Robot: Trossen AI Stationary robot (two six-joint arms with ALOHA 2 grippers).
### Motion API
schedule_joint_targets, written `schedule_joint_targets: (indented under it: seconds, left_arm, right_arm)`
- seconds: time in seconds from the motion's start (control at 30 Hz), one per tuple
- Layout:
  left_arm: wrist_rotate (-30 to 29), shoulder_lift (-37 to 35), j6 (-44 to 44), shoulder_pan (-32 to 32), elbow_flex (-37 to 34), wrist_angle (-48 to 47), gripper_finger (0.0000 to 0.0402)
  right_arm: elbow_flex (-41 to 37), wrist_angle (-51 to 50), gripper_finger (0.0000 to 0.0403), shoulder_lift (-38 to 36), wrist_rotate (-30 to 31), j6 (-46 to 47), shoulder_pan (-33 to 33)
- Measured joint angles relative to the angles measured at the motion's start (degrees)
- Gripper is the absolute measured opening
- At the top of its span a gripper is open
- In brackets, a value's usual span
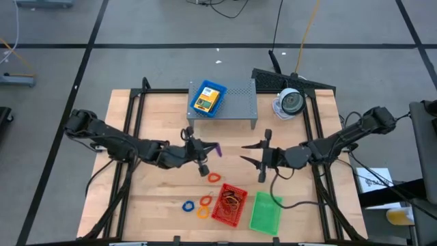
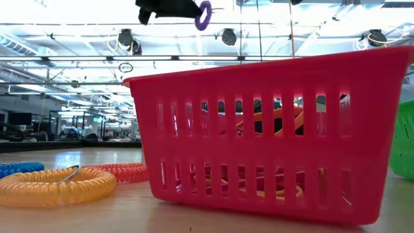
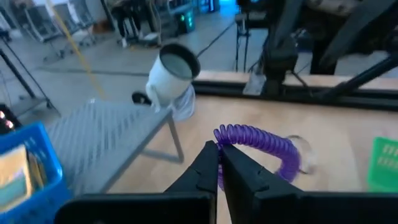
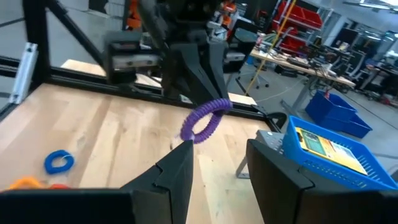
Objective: Pick & Place Office Desk Supplies
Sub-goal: Put the purple spring rubberband into the green bin
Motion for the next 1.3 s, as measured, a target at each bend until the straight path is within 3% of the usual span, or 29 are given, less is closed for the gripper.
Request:
schedule_joint_targets:
  seconds: [0.47,0.9,1.17,1.3]
  left_arm:
    - [7.43,0.00,5.48,4.60,0.04,6.73,0.0009]
    - [7.85,0.00,6.48,6.10,0.04,8.37,0.0007]
    - [8.00,-0.02,6.67,6.05,0.04,9.16,0.0015]
    - [8.11,-0.02,6.69,6.05,0.04,9.16,0.0005]
  right_arm:
    - [0.00,7.94,0.0141,4.53,-0.19,0.07,-2.99]
    - [-0.01,13.39,0.0141,7.12,-0.25,0.81,-4.23]
    - [0.00,21.10,0.0141,11.59,-9.22,0.57,-6.78]
    - [-0.03,23.40,0.0141,13.61,-9.16,0.55,-7.75]
